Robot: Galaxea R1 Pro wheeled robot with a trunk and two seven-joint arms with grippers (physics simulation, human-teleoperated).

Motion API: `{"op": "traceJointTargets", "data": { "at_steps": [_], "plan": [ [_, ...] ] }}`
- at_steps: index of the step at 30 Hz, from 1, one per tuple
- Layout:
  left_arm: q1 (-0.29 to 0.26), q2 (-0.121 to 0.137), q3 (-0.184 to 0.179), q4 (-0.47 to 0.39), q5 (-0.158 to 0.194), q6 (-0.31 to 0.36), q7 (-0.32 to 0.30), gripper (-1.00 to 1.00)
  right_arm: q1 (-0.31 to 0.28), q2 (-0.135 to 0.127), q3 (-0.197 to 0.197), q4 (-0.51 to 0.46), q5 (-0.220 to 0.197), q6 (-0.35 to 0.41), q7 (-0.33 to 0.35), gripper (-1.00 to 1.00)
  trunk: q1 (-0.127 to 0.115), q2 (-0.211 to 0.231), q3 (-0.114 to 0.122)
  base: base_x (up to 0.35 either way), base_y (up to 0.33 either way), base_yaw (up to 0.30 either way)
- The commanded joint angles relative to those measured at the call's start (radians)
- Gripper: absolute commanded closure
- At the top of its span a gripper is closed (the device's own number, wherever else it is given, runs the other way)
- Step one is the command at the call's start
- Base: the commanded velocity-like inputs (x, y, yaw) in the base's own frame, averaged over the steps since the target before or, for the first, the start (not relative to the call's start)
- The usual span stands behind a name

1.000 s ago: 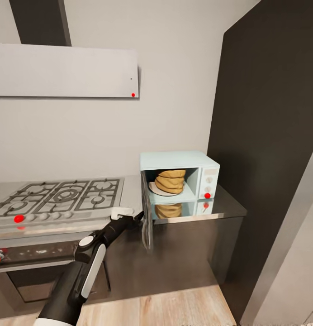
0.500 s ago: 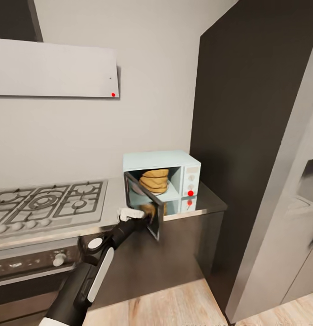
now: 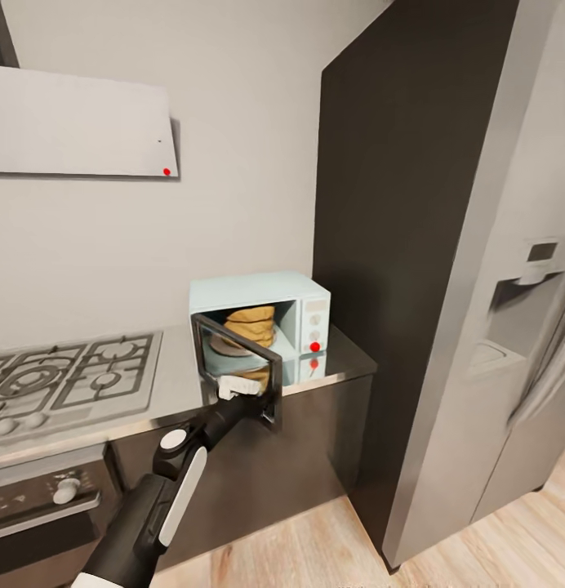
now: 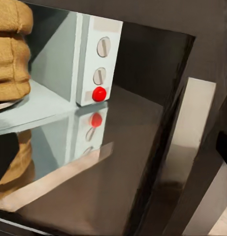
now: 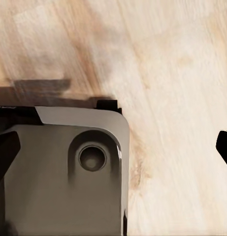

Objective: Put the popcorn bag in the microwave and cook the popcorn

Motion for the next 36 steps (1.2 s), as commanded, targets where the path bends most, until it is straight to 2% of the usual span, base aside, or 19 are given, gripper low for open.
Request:
{"op": "traceJointTargets", "data": {
  "at_steps": [1, 18, 36],
  "plan": [
    [0.000, 0.000, 0.001, -0.001, 0.011, 0.008, 0.000, -1.00, -0.001, -0.001, -0.008, 0.003, 0.007, -0.005, 0.002, -1.00, 0.000, -0.001, -0.001, 0.000, 0.000, -0.237],
    [0.000, 0.006, 0.000, -0.003, 0.010, 0.010, -0.002, -1.00, -0.001, -0.001, -0.008, 0.003, 0.007, -0.006, 0.002, -1.00, 0.000, -0.001, 0.000, 0.004, 0.000, -0.030],
    [0.000, 0.000, -0.005, -0.001, 0.006, 0.009, 0.001, -1.00, -0.001, 0.001, -0.008, 0.003, 0.007, -0.005, 0.003, -1.00, 0.000, -0.001, 0.000, 0.274, 0.000, 0.000]
  ]
}}
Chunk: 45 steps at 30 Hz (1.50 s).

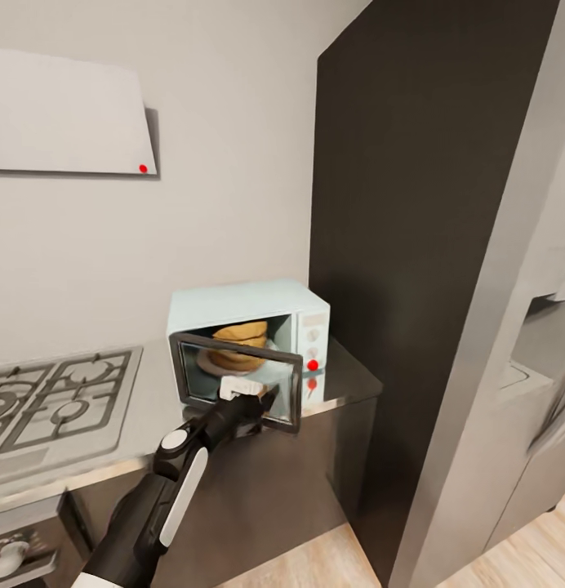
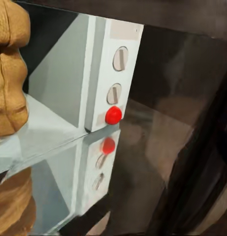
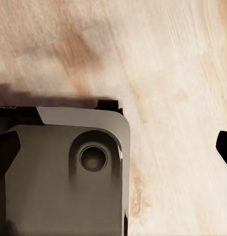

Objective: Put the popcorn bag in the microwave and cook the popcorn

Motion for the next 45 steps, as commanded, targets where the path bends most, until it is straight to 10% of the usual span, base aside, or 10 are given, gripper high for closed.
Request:
{"op": "traceJointTargets", "data": {
  "at_steps": [1, 45],
  "plan": [
    [-0.001, 0.000, 0.001, -0.001, 0.009, 0.008, 0.000, -1.00, -0.001, -0.001, -0.008, 0.003, 0.007, -0.006, 0.002, -1.00, 0.001, -0.001, -0.001, 0.279, 0.000, 0.000],
    [-0.001, 0.000, -0.017, 0.000, 0.008, 0.008, 0.002, -1.00, -0.001, -0.001, -0.007, 0.003, 0.008, -0.006, 0.003, -1.00, 0.001, -0.001, -0.001, 0.144, 0.000, 0.000]
  ]
}}
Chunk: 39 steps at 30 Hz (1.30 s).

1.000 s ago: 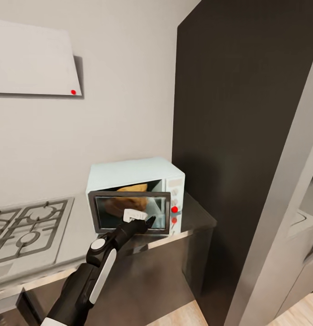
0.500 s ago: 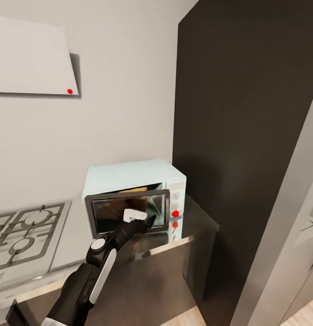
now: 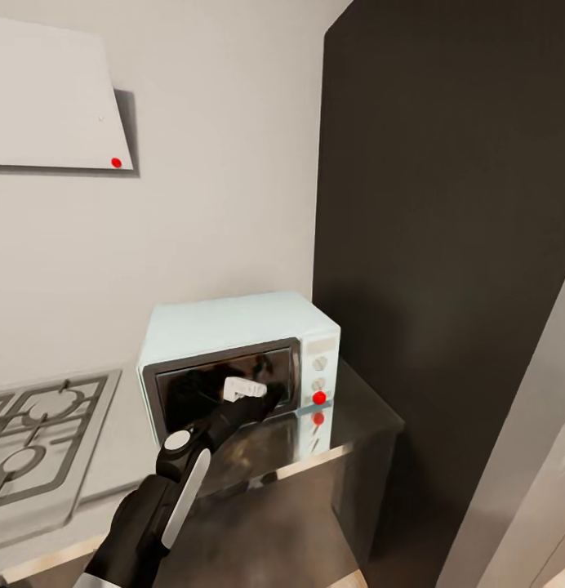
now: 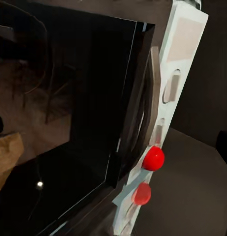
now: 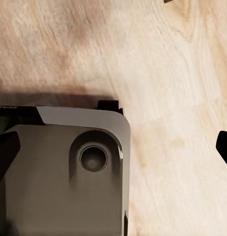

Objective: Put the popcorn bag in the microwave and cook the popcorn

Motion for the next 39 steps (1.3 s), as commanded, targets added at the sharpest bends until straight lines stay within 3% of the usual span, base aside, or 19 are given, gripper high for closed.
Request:
{"op": "traceJointTargets", "data": {
  "at_steps": [1, 14, 35, 39],
  "plan": [
    [-0.001, 0.000, 0.003, -0.001, 0.001, 0.008, 0.009, -1.00, -0.001, -0.001, -0.009, 0.003, 0.007, -0.006, 0.002, -1.00, 0.001, 0.000, -0.001, 0.150, 0.000, 0.000],
    [-0.001, 0.000, 0.003, -0.001, 0.001, 0.008, 0.010, -1.00, -0.001, -0.001, -0.009, 0.003, 0.006, -0.006, 0.002, -1.00, 0.001, 0.000, -0.001, 0.113, 0.000, 0.000],
    [-0.001, -0.008, 0.000, -0.003, 0.008, 0.010, 0.009, -1.00, -0.001, -0.002, -0.010, 0.003, 0.006, -0.006, 0.002, -1.00, 0.001, 0.000, -0.001, -0.335, 0.000, 0.000],
    [-0.001, -0.037, -0.055, 0.007, 0.008, 0.011, 0.028, -1.00, -0.001, -0.002, -0.009, 0.003, 0.007, -0.004, 0.002, -1.00, 0.001, 0.000, -0.001, -0.346, 0.000, 0.000]
  ]
}}
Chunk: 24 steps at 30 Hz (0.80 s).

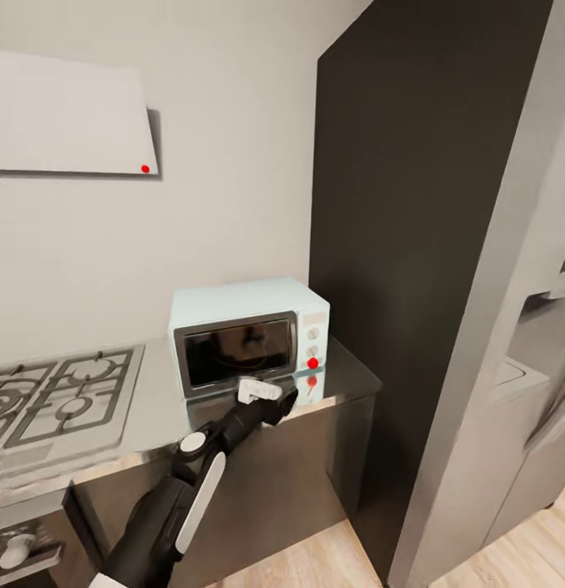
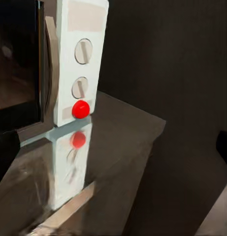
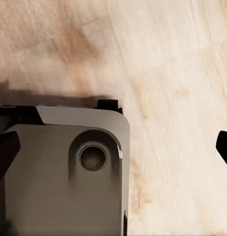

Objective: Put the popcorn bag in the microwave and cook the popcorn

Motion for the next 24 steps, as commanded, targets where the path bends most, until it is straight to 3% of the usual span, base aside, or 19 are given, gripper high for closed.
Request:
{"op": "traceJointTargets", "data": {
  "at_steps": [1, 5, 10, 14, 15, 17, 18, 19, 20, 22, 23, 24],
  "plan": [
    [-0.001, -0.004, -0.018, 0.012, 0.013, 0.008, 0.024, -1.00, -0.001, 0.000, -0.008, 0.003, 0.008, -0.006, 0.002, -1.00, -0.001, -0.001, -0.001, -0.346, 0.000, 0.000],
    [-0.001, -0.046, -0.045, 0.080, 0.014, 0.007, 0.039, -1.00, -0.001, 0.000, -0.008, 0.003, 0.009, -0.004, 0.002, -1.00, -0.001, -0.001, -0.001, -0.346, 0.000, 0.000],
    [-0.001, -0.055, -0.047, 0.243, 0.054, 0.007, 0.041, -1.00, -0.001, 0.001, -0.007, 0.003, 0.009, -0.001, 0.002, -1.00, -0.001, -0.001, -0.001, -0.346, 0.000, 0.000],
    [-0.001, -0.052, -0.040, 0.541, 0.065, 0.006, 0.041, -1.00, -0.001, 0.002, -0.006, 0.003, 0.010, 0.001, 0.003, -1.00, -0.001, -0.001, -0.001, -0.346, 0.000, 0.000],
    [-0.001, -0.052, -0.039, 0.659, 0.065, 0.006, 0.042, -1.00, -0.001, 0.003, -0.006, 0.004, 0.010, 0.002, 0.003, -1.00, -0.001, -0.001, -0.001, -0.316, 0.000, 0.000],
    [-0.001, -0.050, -0.040, 0.757, 0.067, 0.006, 0.042, -1.00, -0.002, 0.003, -0.006, 0.004, 0.010, 0.002, 0.003, -1.00, -0.001, -0.001, -0.001, -0.297, 0.000, 0.000],
    [-0.001, -0.047, -0.040, 0.932, 0.068, 0.004, 0.042, -1.00, -0.001, 0.003, -0.006, 0.004, 0.010, 0.002, 0.002, -1.00, -0.001, -0.001, -0.001, -0.271, 0.000, 0.000],
    [-0.001, -0.046, -0.039, 1.013, 0.070, -0.005, 0.042, -1.00, -0.001, 0.003, -0.006, 0.004, 0.010, 0.002, 0.003, -1.00, -0.001, -0.001, -0.001, -0.263, 0.000, 0.000],
    [-0.001, -0.046, -0.039, 1.060, 0.071, -0.021, 0.042, -1.00, -0.001, 0.003, -0.006, 0.004, 0.010, 0.002, 0.003, -1.00, -0.001, -0.001, -0.001, -0.257, 0.000, 0.000],
    [-0.001, -0.045, -0.039, 1.226, 0.080, -0.122, 0.055, -1.00, -0.001, 0.003, -0.006, 0.005, 0.010, 0.002, 0.003, -1.00, -0.001, -0.001, -0.001, -0.210, 0.000, 0.000],
    [0.001, -0.043, -0.039, 1.278, 0.097, -0.157, 0.068, -1.00, -0.001, 0.003, -0.007, 0.005, 0.010, 0.002, 0.003, -1.00, -0.001, -0.001, -0.001, -0.153, 0.000, 0.000],
    [0.004, -0.036, -0.039, 1.309, 0.143, -0.180, 0.093, -1.00, -0.001, 0.003, -0.006, 0.005, 0.010, 0.002, 0.003, -1.00, -0.001, -0.001, -0.001, -0.124, 0.000, 0.000]
  ]
}}
